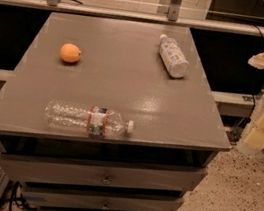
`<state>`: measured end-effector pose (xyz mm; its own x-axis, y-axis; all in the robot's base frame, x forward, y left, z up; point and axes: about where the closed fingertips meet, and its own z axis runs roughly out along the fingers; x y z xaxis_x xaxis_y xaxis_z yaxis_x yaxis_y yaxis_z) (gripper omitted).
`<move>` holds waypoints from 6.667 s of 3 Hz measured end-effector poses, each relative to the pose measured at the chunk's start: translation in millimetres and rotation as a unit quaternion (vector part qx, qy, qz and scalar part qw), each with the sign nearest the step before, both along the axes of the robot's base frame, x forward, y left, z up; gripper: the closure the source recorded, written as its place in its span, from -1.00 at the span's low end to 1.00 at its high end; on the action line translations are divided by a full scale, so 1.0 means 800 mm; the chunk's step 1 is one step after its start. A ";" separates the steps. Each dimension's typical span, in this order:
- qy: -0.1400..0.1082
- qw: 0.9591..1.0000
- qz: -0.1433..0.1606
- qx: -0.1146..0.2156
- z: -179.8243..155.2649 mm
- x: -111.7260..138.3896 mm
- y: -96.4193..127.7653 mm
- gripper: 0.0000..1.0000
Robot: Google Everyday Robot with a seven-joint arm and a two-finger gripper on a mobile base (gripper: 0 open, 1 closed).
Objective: Pick water bottle
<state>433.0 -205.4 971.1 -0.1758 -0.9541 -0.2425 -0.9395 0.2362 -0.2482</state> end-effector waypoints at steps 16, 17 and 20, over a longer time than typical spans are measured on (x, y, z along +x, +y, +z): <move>-0.003 0.967 0.112 0.227 -0.184 0.028 0.355 -0.19; -0.005 0.966 0.106 0.238 -0.182 0.029 0.350 0.27; -0.061 0.956 0.089 0.272 -0.110 0.036 0.302 1.00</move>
Offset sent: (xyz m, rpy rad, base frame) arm -0.0527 0.1052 -0.0629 0.2140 0.0767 0.2217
